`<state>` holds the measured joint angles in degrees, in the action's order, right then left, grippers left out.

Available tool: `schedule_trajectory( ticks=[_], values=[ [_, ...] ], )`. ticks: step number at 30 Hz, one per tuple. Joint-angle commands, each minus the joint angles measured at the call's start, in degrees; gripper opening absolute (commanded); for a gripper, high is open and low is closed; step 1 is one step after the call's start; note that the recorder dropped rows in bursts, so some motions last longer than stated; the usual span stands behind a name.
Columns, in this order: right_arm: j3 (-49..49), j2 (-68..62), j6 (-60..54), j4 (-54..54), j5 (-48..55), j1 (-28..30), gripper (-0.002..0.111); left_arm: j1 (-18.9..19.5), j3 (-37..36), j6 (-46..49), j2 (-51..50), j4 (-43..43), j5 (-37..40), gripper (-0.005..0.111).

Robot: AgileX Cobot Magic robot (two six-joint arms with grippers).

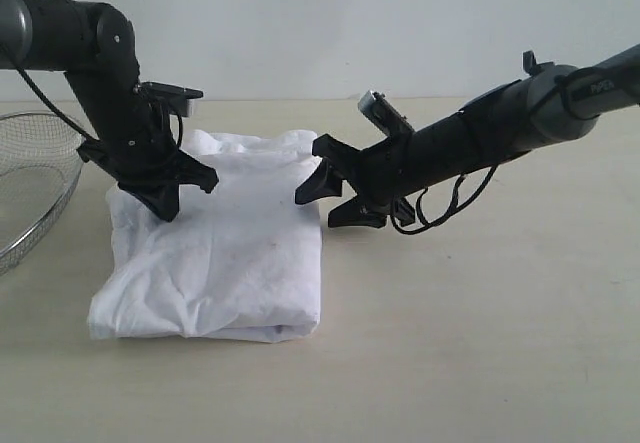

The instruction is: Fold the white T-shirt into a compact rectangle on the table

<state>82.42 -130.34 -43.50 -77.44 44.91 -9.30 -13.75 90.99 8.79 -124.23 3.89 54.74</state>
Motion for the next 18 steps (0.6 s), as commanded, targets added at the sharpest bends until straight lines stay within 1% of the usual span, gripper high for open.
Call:
schedule_trajectory(
  ticks=[1,5,12,18],
  values=[
    [0.31,-1.66,0.13,-0.34,2.52,0.0,0.055,-0.09,-0.12,-0.65,-1.72,-0.48,1.35,0.004],
    [0.31,-1.67,0.13,-1.4,2.62,-1.26,0.055,-0.09,-0.12,-0.65,-2.36,-1.35,1.11,0.004],
    [0.31,-1.75,1.76,-2.3,-1.89,-5.16,0.055,-0.09,-0.12,-0.65,-2.36,-2.25,1.12,0.004],
    [0.31,-1.75,1.76,-2.91,-3.58,-7.0,0.055,-0.09,-0.12,-0.65,-2.36,-2.25,1.12,0.004]
  ],
)
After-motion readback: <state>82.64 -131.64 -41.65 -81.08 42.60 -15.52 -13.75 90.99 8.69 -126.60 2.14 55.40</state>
